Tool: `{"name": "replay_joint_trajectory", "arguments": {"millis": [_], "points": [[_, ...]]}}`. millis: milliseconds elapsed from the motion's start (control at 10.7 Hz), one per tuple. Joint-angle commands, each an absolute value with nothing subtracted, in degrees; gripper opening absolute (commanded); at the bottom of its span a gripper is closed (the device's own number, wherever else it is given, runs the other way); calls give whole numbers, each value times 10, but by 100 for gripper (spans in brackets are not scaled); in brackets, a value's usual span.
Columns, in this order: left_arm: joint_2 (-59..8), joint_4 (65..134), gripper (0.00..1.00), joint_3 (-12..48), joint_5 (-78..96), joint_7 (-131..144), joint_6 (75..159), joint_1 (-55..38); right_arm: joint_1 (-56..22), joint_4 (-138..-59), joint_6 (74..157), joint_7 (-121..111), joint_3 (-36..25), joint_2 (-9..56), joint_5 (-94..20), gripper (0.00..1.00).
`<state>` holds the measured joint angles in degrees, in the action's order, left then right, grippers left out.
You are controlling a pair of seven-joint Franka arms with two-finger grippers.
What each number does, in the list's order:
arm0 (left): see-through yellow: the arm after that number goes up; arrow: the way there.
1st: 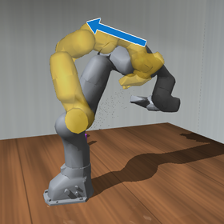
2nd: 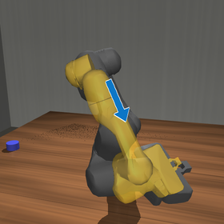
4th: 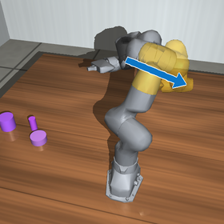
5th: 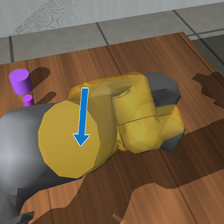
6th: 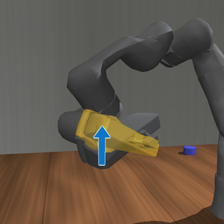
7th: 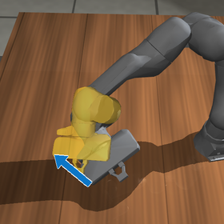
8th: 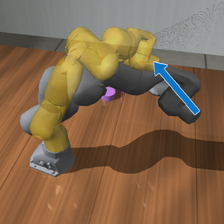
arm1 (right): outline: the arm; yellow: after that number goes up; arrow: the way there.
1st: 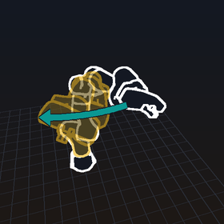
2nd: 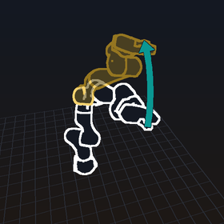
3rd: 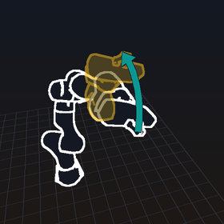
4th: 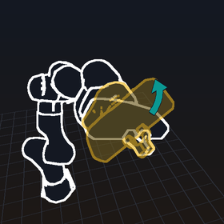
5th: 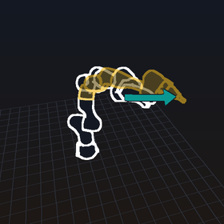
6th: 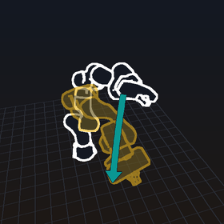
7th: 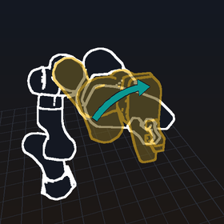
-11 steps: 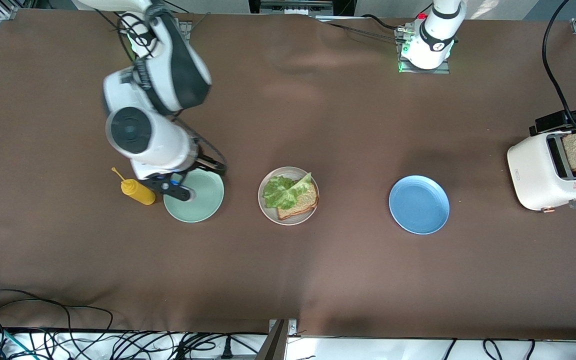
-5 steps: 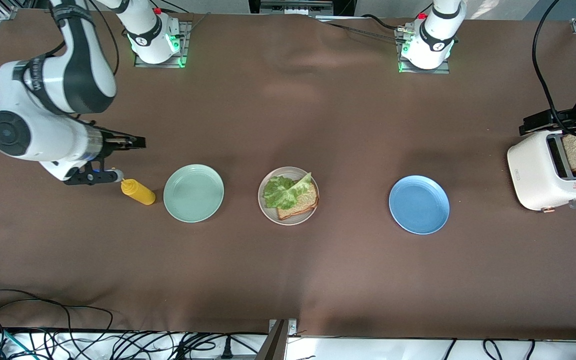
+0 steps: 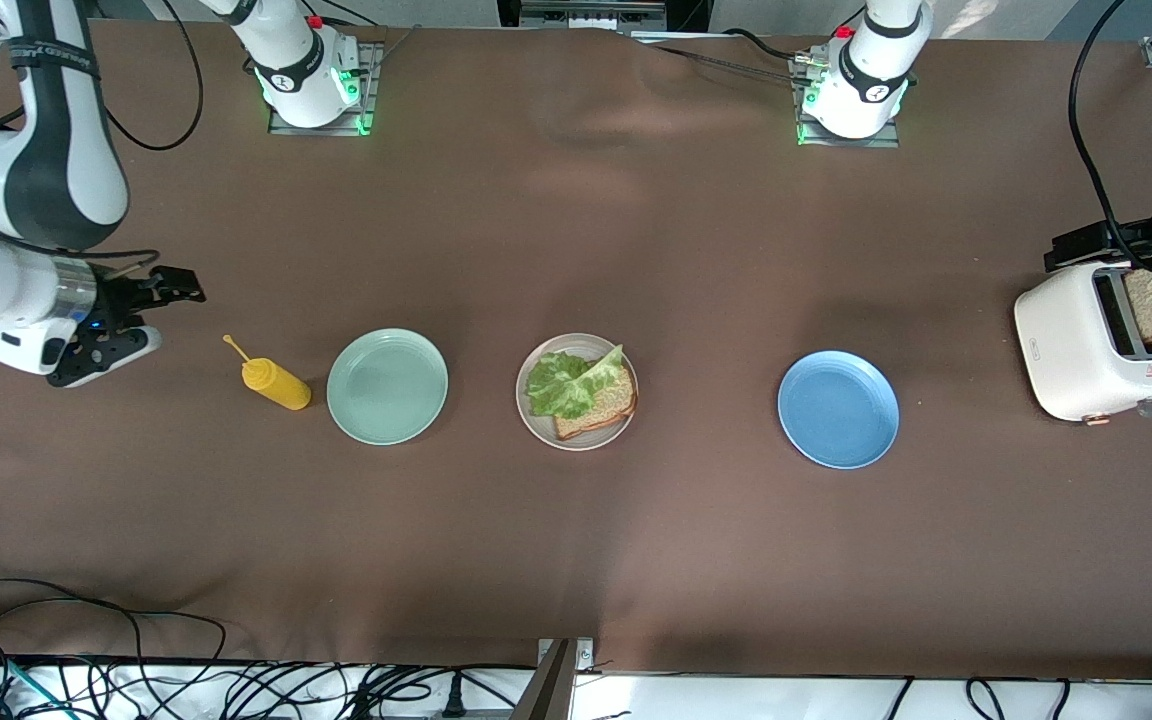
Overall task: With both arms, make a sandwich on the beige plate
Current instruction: 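Move the right gripper back toward the yellow mustard bottle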
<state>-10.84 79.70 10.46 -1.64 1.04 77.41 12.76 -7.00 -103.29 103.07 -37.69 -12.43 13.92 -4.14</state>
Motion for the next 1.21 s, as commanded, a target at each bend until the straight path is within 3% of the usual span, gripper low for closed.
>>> {"name": "replay_joint_trajectory", "arguments": {"millis": [0,373,652,1118], "points": [[-110,795,100,106,-32,9,769,131,-43,-1046,1058,-489,-119,153,-38,100],[-119,803,100,105,-30,10,769,144,1,-1042,1145,-639,-119,215,-64,100],[-121,805,100,105,-31,11,765,144,32,-1038,1194,-828,-118,276,-225,100],[-125,805,100,106,-26,9,764,145,81,-1038,1181,-1061,-92,350,-407,100]]}}
